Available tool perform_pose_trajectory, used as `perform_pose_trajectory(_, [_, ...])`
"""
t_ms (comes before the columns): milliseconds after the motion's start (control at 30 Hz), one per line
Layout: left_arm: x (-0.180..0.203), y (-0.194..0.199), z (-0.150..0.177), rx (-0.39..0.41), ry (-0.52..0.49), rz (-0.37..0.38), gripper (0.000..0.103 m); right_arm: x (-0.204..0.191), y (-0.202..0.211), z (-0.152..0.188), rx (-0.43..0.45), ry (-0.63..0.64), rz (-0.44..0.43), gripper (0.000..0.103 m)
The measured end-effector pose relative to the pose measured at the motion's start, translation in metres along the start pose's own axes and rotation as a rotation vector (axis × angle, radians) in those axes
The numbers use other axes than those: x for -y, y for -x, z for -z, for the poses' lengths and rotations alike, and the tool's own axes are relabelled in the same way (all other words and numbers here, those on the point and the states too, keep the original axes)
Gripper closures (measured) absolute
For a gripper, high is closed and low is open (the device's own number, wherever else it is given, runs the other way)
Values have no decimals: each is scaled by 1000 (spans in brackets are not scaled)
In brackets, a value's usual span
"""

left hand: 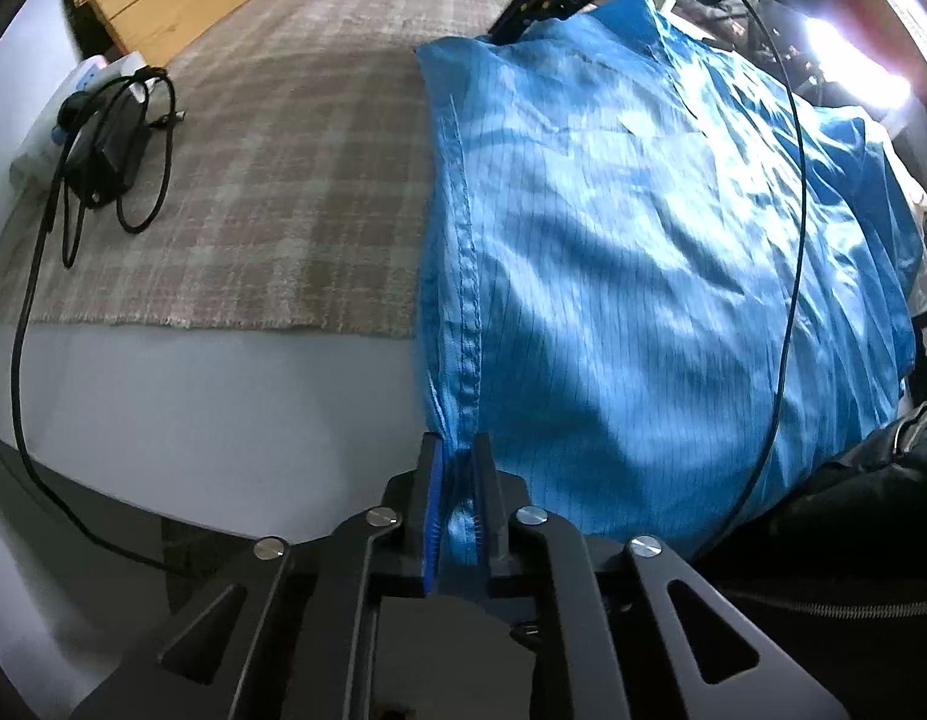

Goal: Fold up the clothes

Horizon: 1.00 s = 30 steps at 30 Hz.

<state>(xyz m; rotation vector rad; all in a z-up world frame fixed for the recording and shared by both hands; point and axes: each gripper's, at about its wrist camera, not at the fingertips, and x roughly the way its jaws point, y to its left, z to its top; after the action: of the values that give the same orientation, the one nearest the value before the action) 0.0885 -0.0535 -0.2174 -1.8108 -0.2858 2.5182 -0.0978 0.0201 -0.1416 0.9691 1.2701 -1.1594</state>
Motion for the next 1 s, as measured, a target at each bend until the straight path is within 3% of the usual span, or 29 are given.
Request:
perform_pose_trajectory(200, [8, 16, 12, 53, 48, -21, 101, -17, 33, 14, 87, 5, 79, 101])
perform_pose_trajectory(300, [28, 33, 19, 93, 46, -53, 101, -25, 56, 37, 118, 2, 114, 101])
perform_pose_trajectory(500, [85, 65, 24, 153, -1, -80, 101, -42, 104, 86, 173, -3, 187, 102])
perform_pose_trajectory(633, [141, 70, 31, 170, -35, -49, 101, -53, 132, 121, 204, -10, 232, 102])
perform_pose_trajectory(800, [203, 39, 47, 139, -55, 37, 101, -70, 123, 182, 162, -46, 249, 102])
perform_pose_trajectory(867, [224, 20, 53, 132, -60, 35, 94, -73, 107, 204, 128, -74, 249, 102])
perform_pose_trajectory(1000, [225, 16, 71, 121, 19, 34, 92, -71, 54, 228, -18, -145, 296, 102])
